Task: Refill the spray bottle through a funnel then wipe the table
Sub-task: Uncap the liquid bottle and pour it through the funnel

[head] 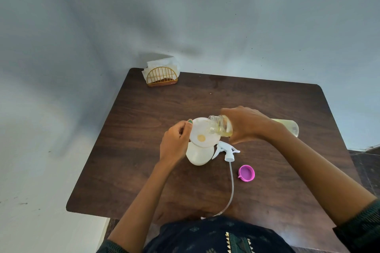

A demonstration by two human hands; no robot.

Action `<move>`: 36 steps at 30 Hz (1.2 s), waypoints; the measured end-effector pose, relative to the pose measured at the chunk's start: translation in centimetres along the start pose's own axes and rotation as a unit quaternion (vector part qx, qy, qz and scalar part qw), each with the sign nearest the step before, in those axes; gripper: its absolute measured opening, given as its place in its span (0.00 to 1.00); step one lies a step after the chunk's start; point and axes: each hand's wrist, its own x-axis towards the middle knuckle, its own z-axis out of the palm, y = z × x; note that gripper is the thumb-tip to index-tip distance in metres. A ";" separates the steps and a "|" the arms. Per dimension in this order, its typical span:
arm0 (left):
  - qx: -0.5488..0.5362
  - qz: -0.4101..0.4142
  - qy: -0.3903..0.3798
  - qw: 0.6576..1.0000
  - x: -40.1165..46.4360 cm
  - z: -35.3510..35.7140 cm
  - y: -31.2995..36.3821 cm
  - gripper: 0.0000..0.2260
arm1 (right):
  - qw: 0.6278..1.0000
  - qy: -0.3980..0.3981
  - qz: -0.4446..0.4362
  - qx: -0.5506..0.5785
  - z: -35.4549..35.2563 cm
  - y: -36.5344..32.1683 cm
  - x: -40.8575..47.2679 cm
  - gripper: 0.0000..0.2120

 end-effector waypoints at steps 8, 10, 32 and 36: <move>-0.003 0.005 -0.004 1.000 -0.1 -0.1 0.1 0.19 | 1.000 -0.003 -0.002 0.000 0.0 -0.1 0.1 0.25; -0.004 0.003 -0.005 1.000 0.0 -0.1 0.1 0.18 | 1.000 -0.004 -0.002 0.000 0.0 -0.1 0.1 0.24; -0.002 -0.001 0.001 1.000 0.2 0.2 -0.6 0.19 | 1.000 -0.003 -0.005 0.005 -0.1 -0.2 0.0 0.26; 0.000 0.002 -0.002 1.000 0.2 0.1 -0.4 0.18 | 1.000 -0.004 -0.005 0.006 -0.1 -0.1 0.1 0.26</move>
